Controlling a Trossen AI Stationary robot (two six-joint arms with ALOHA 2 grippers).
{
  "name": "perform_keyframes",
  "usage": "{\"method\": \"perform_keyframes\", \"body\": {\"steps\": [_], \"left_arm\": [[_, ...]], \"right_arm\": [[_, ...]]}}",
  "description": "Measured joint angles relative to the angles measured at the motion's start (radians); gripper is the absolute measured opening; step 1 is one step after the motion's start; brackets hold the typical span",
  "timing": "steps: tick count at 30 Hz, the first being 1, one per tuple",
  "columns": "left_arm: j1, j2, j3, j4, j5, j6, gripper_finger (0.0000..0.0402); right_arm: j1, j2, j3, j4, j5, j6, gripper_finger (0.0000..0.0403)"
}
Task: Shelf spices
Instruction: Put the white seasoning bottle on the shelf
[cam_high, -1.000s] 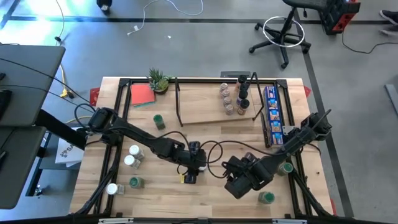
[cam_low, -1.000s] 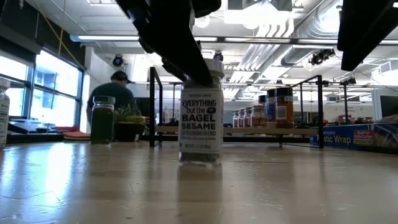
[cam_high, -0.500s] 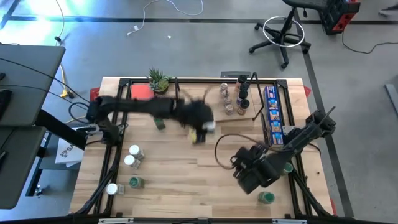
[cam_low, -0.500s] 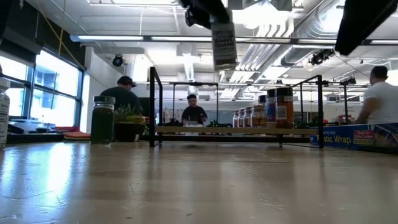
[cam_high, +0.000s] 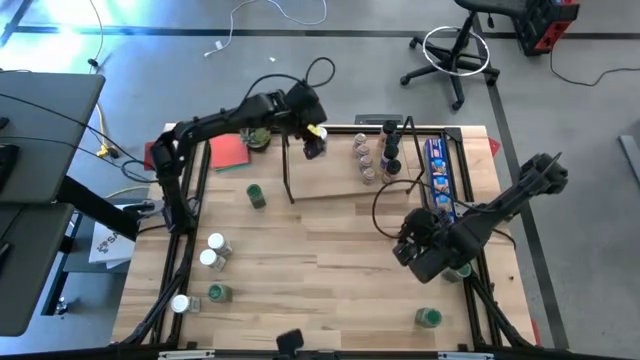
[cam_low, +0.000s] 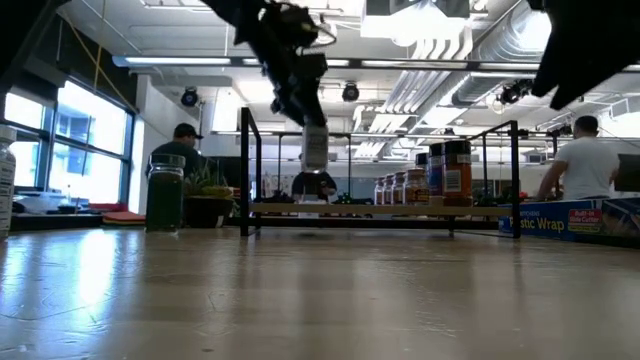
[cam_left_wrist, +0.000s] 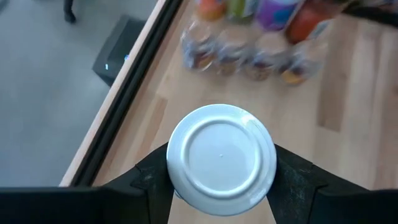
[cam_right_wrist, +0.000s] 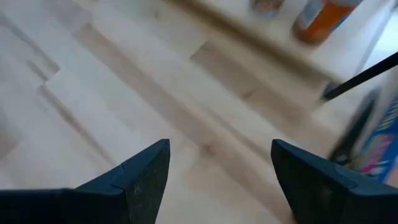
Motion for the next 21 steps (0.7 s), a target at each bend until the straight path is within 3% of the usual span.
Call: {"method": "perform_keyframes", "body": {"steps": [9, 21], "left_arm": [[0.045, 0.089, 0.000, 0.004, 0.033, 0.135, 0.0190], [0.047, 0.118, -0.016, 0.004, -0.052, 0.210, 0.0210]], "right_arm": [[-0.072, -0.036, -0.089, 0.100, -0.022, 0.140, 0.0275], [-0.184, -0.036, -0.090, 0.149, -0.022, 0.040, 0.0275]]}}
